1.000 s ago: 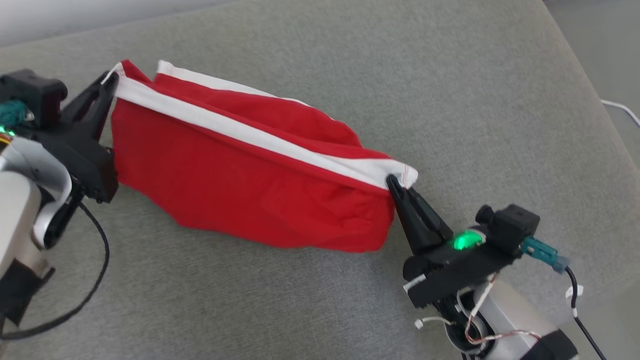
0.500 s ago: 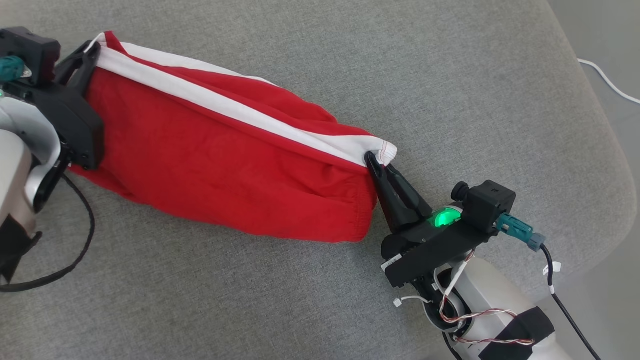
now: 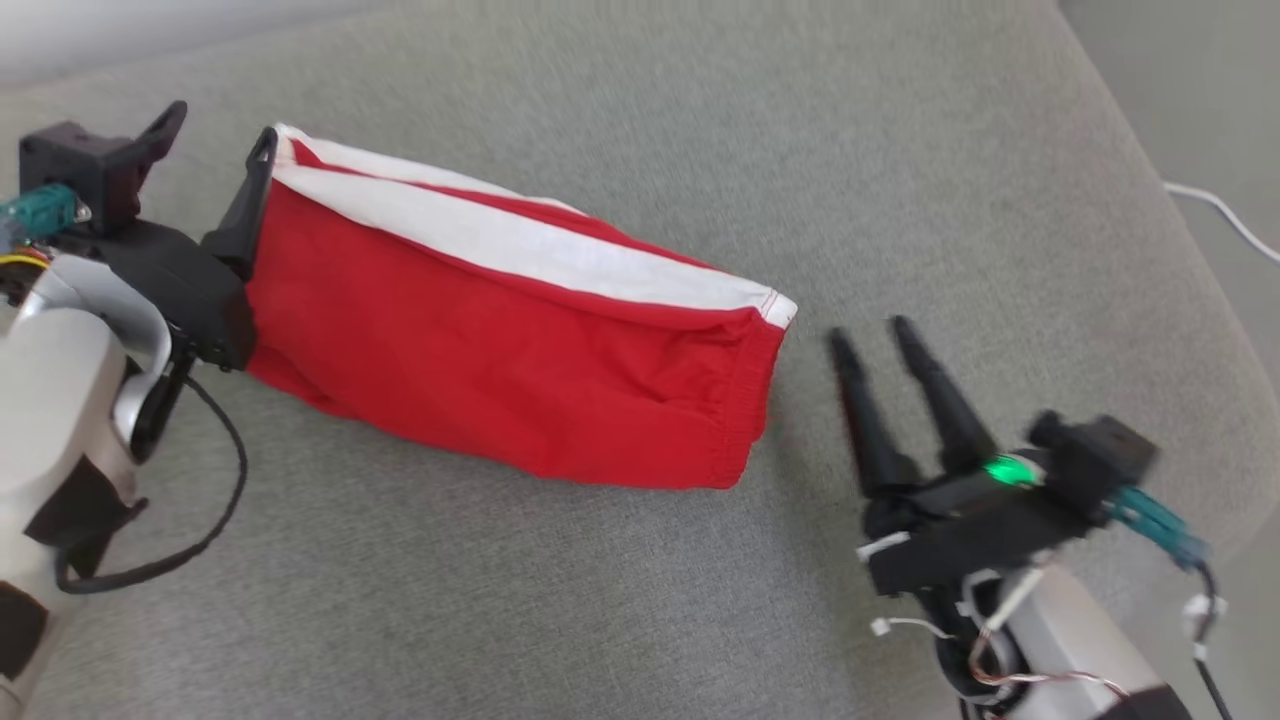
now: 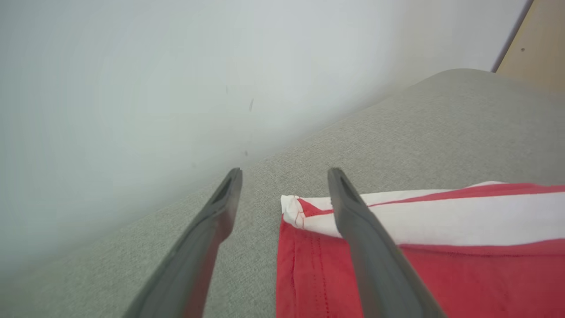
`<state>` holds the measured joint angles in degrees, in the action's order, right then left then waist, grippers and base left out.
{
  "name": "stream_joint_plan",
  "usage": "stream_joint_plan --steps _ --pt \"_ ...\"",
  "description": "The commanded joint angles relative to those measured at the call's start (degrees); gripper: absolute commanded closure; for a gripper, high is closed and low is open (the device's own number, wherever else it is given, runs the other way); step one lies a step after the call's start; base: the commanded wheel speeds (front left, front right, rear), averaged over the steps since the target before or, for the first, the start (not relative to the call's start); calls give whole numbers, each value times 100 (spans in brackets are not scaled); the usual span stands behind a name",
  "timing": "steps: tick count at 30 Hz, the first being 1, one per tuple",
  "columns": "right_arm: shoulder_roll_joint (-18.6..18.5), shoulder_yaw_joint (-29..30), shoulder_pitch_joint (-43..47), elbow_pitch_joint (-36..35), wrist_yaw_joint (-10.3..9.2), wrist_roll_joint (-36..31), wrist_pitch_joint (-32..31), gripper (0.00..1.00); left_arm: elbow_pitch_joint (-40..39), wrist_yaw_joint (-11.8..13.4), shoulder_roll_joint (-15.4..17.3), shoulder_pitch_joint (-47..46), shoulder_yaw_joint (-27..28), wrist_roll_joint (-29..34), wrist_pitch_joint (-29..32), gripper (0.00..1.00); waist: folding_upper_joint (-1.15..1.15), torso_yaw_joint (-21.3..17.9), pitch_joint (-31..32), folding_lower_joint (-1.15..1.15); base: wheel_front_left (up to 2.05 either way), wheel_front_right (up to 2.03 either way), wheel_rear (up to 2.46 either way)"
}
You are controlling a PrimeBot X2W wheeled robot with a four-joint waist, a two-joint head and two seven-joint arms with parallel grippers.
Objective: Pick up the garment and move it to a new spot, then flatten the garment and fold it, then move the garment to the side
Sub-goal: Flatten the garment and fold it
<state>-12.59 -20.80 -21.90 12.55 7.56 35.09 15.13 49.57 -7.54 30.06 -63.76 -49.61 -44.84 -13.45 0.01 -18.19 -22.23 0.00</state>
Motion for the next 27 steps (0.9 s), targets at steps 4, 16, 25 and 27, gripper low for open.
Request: stream_joint_plan --steps 4,16,25,27 --pt "155 539 408 -393 -15 -215 1 0 -153 117 -128 298 319 37 -171 0 -1 272 527 0 0 0 0" --pt "824 1594 1405 -1213 -14 -1410 1 0 -2307 622 -595 2643 2319 1629 -176 0 -1 592 927 0 0 0 0" --pt "969 1428 1832 -1178 -15 -1608 1 0 -1340 142 -869 2871 2342 1871 -178 0 -1 426 990 0 0 0 0" --pt "975 1380 1772 -1138 -15 -1587 1 0 -1019 76 -821 2711 2312 1847 -177 0 -1 332 955 0 0 0 0"
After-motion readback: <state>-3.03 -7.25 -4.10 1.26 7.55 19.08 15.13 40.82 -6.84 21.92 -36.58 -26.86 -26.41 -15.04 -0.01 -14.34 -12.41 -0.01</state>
